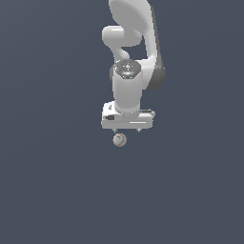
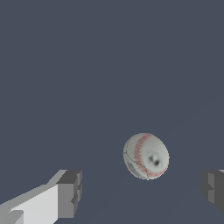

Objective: Pick up the object and move it to a goal position.

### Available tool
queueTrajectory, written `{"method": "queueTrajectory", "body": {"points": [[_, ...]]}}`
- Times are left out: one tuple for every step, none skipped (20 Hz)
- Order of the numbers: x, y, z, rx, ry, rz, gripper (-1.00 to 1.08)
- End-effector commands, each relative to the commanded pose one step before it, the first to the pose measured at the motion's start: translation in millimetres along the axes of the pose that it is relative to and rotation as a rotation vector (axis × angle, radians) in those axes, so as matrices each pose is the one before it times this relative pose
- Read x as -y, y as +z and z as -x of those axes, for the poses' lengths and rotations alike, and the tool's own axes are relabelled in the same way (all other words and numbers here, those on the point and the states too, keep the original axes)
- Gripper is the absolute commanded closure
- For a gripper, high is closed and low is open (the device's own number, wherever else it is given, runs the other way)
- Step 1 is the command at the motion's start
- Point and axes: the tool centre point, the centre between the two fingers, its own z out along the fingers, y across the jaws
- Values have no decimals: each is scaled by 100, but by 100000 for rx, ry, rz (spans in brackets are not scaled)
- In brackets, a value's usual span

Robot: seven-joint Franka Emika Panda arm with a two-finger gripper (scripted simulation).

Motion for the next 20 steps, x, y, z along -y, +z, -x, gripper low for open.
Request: {"method": "queueTrajectory", "body": {"points": [[-1, 0, 0, 0, 0, 0, -92], [-50, -18, -5, 0, 119, -10, -92], [-154, -52, -16, 2, 364, -35, -92], [-253, -86, -26, 2, 607, -59, -92], [-348, -122, -37, 2, 856, -85, -92], [-436, -160, -49, 0, 1116, -114, -92], [-450, -177, -56, -2, 1227, -129, -92], [-341, -148, -47, -4, 1018, -109, -92], [-233, -114, -37, -3, 789, -84, -92], [-130, -78, -25, -2, 541, -57, -92], [-35, -36, -11, -1, 257, -25, -92], [6, 6, 1, 0, 0, 0, -92], [65, 34, 12, 1, -266, 29, -92], [34, 50, 16, 1, -364, 34, -92], [7, 61, 18, 0, -456, 40, -92], [-16, 74, 22, 0, -559, 47, -92], [-32, 89, 27, 0, -678, 56, -92], [-41, 106, 32, 0, -811, 66, -92], [-46, 126, 39, 1, -958, 77, -92], [-41, 147, 46, 2, -1123, 89, -92]]}}
